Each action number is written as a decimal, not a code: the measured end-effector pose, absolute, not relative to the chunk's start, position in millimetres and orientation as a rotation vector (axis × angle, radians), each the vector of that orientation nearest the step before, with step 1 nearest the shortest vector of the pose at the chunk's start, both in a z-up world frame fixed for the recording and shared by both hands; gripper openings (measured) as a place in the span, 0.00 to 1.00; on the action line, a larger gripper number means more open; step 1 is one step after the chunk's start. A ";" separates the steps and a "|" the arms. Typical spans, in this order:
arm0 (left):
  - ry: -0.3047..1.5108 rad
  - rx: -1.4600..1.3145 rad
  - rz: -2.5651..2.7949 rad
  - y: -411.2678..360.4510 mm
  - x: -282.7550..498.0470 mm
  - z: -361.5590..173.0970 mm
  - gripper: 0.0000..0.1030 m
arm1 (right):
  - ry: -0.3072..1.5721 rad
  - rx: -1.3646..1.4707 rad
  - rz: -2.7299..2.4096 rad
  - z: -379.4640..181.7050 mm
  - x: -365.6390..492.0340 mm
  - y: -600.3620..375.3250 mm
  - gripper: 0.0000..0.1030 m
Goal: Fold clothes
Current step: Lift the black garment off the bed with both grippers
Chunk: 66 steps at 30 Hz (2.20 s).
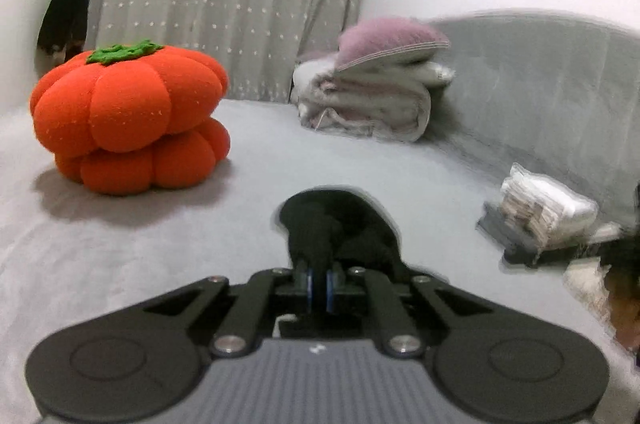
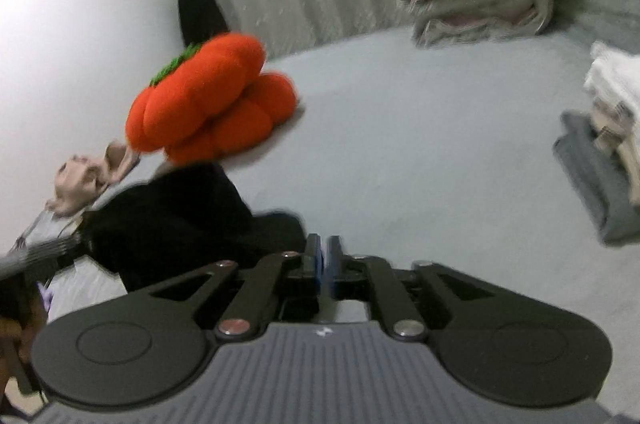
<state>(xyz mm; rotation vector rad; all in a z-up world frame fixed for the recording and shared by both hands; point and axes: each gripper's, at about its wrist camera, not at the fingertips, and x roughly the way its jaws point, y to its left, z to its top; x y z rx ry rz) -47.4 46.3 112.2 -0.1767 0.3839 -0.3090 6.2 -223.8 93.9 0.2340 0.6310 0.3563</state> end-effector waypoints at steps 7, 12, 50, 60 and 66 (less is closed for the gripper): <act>0.427 -0.196 -0.264 52.5 -44.1 109.5 0.06 | 0.689 0.086 0.404 74.0 9.6 -188.2 0.62; 0.410 -0.312 -0.344 63.0 -49.9 115.4 0.06 | 0.756 0.139 0.429 59.6 20.0 -178.0 0.62; 0.301 -0.306 -0.301 107.7 -76.0 119.7 0.05 | 0.148 0.423 0.216 149.5 -28.3 -278.8 0.03; 0.228 -0.311 -0.139 125.6 -77.8 133.4 0.05 | 0.330 0.233 0.168 134.1 -2.3 -275.8 0.07; 0.077 -0.454 -0.097 149.3 -93.7 146.1 0.04 | 0.531 -0.004 0.295 104.4 7.7 -229.1 0.16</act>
